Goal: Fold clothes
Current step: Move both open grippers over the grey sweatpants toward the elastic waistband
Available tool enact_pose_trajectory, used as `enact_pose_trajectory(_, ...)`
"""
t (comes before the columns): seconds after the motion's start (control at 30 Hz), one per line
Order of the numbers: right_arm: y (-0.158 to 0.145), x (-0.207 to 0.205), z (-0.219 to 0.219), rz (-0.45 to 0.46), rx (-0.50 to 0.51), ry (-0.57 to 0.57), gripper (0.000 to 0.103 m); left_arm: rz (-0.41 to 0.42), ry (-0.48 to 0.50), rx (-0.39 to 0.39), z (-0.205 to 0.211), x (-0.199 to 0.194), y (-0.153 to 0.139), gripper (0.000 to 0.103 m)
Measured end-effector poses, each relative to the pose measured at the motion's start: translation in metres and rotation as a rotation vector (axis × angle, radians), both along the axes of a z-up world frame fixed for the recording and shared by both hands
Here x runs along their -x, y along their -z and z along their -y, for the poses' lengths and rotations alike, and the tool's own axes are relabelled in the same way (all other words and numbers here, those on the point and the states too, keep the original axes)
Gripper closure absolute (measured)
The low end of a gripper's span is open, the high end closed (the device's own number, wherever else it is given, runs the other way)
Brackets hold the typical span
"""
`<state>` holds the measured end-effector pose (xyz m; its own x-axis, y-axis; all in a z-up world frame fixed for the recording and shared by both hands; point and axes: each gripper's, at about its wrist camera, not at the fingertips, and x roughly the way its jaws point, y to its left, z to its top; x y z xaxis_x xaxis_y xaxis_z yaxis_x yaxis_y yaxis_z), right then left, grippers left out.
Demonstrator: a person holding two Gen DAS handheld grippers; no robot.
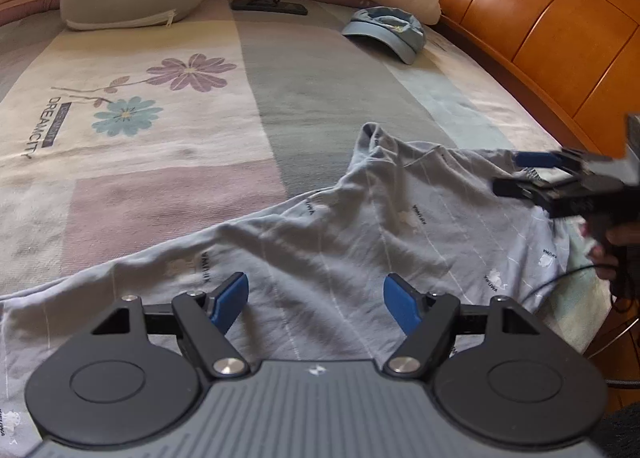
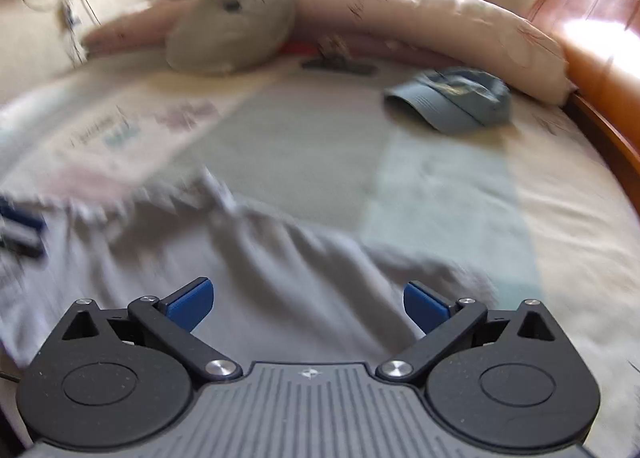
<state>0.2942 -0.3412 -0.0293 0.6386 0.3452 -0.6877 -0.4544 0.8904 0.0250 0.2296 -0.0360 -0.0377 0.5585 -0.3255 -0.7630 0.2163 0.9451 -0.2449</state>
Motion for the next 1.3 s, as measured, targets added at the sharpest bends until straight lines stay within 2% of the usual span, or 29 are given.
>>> enact_pose_trajectory(0.1, 0.007, -0.02, -0.029, -0.015, 0.031, 0.024, 0.0, 0.019, 0.009, -0.012, 0.005, 0.005, -0.005, 0.029)
enact_pose_trajectory(0.17, 0.018, -0.027, -0.043, -0.007, 0.086, 0.103, 0.0, 0.024, 0.002, -0.02, 0.005, 0.008, -0.005, 0.028)
enact_pose_trajectory(0.27, 0.04, -0.041, -0.048, -0.026, 0.126, 0.21, 0.0, 0.009, -0.029, -0.031, -0.001, 0.01, -0.001, 0.028)
enact_pose_trajectory(0.33, 0.046, -0.048, -0.035, 0.013, 0.095, 0.239, 0.0, 0.002, -0.06, -0.038, -0.008, 0.011, 0.0, 0.028)
enact_pose_trajectory(0.47, 0.043, -0.066, -0.021, -0.016, 0.064, 0.242, 0.0, 0.005, -0.087, -0.025, -0.02, 0.012, -0.003, 0.028)
enact_pose_trajectory(0.57, 0.031, -0.061, -0.021, -0.062, 0.061, 0.204, 0.0, 0.018, -0.08, -0.002, -0.025, 0.008, -0.01, 0.028)
enact_pose_trajectory(0.7, 0.008, -0.017, -0.023, -0.043, -0.01, -0.021, 0.0, 0.051, -0.007, 0.038, -0.019, -0.007, -0.029, 0.028)
enact_pose_trajectory(0.77, 0.004, 0.009, -0.025, -0.023, 0.02, -0.12, 0.0, 0.072, 0.06, 0.069, -0.01, -0.02, -0.038, 0.028)
enact_pose_trajectory(0.83, 0.011, 0.028, -0.026, -0.026, 0.09, -0.167, 0.0, 0.078, 0.13, 0.106, 0.005, -0.033, -0.042, 0.028)
enact_pose_trajectory(0.93, 0.031, 0.042, -0.017, -0.073, 0.176, -0.123, 0.0, 0.055, 0.249, 0.174, 0.036, -0.053, -0.04, 0.028)
enact_pose_trajectory(0.97, 0.036, 0.045, -0.012, -0.087, 0.173, -0.099, 0.0, 0.046, 0.288, 0.191, 0.047, -0.059, -0.037, 0.027)
enact_pose_trajectory(1.03, 0.038, 0.049, 0.0, -0.099, 0.105, -0.041, 0.0, 0.025, 0.322, 0.181, 0.066, -0.072, -0.025, 0.027)
enact_pose_trajectory(1.1, 0.041, 0.055, 0.007, -0.089, 0.09, -0.008, 0.0, -0.009, 0.323, 0.138, 0.08, -0.087, -0.009, 0.028)
enact_pose_trajectory(1.2, 0.044, 0.061, 0.009, -0.066, 0.074, 0.021, 0.0, -0.011, 0.311, 0.014, 0.093, -0.111, 0.013, 0.032)
enact_pose_trajectory(1.3, 0.047, 0.068, 0.013, -0.041, 0.059, 0.032, 0.0, -0.002, 0.336, 0.03, 0.097, -0.127, 0.017, 0.028)
